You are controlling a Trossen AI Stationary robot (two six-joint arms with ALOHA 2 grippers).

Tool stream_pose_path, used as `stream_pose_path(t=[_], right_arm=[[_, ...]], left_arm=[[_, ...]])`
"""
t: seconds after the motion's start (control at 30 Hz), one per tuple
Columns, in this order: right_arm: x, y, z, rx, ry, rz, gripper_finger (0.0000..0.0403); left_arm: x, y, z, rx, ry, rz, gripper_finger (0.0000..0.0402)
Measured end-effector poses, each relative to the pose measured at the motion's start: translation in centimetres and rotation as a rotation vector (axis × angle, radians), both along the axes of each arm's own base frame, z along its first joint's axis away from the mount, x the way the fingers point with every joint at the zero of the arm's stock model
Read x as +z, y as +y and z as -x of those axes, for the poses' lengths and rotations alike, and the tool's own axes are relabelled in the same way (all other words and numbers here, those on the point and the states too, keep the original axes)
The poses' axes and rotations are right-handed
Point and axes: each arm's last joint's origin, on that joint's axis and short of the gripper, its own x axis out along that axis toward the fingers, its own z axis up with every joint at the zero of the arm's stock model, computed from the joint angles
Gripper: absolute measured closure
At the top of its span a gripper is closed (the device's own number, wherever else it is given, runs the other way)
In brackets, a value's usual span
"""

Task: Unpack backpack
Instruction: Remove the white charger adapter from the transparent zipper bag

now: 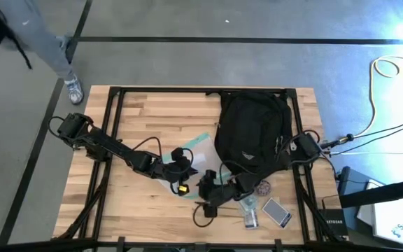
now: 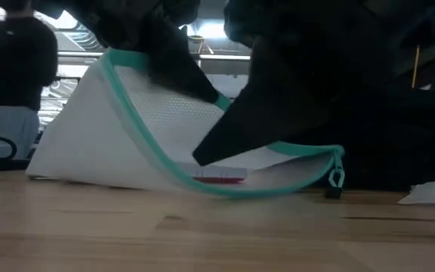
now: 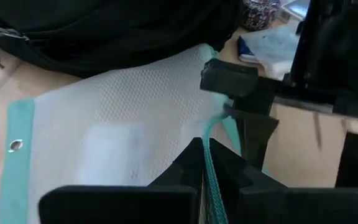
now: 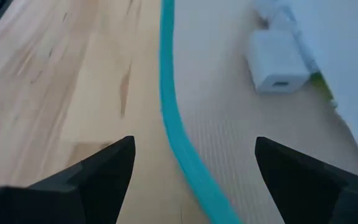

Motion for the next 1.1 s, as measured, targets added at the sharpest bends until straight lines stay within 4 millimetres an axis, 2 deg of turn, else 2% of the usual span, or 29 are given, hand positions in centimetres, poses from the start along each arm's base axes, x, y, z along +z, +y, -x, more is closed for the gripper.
stream_pose_path(t=[0.3, 0.4, 0.53, 0.63, 0.77, 1.0, 1.1], right_arm=[[0.3, -1.6, -0.6, -0.211, -0.079, 0.137, 0.0088], [0.3, -1.6, -0.6, -0.163, -0.068, 0.138, 0.0088], [0.6, -1.0, -1.0, 0.020, -0.081, 0.072, 0.0088], [0.7, -0.9, -0.9, 0.044, -0.086, 0.081, 0.0088], [0.4, -1.3, -0.7, -0.002, -0.058, 0.180, 0.0088], [0.5, -1.0, -0.4, 0.051, -0.051, 0.509, 0.0088], [0.6, -1.3, -0.4, 0.047, -0.042, 0.589, 0.0088]], left_arm=[[0.2, -0.1, -0.2, -0.011, -0.028, 0.031, 0.0402], [0.4, -0.2, -0.3, -0.027, -0.052, 0.044, 0.0402], [0.6, -0.4, -0.4, -0.054, -0.065, 0.056, 0.0402], [0.7, -0.8, -0.3, -0.067, -0.079, 0.067, 0.0402], [0.9, -1.2, -0.4, -0.059, -0.122, 0.088, 0.0402], [1.9, -1.7, -0.6, -0.086, -0.207, 0.119, 0.0402], [1.9, -1.7, -0.6, -0.089, -0.208, 0.113, 0.0402]])
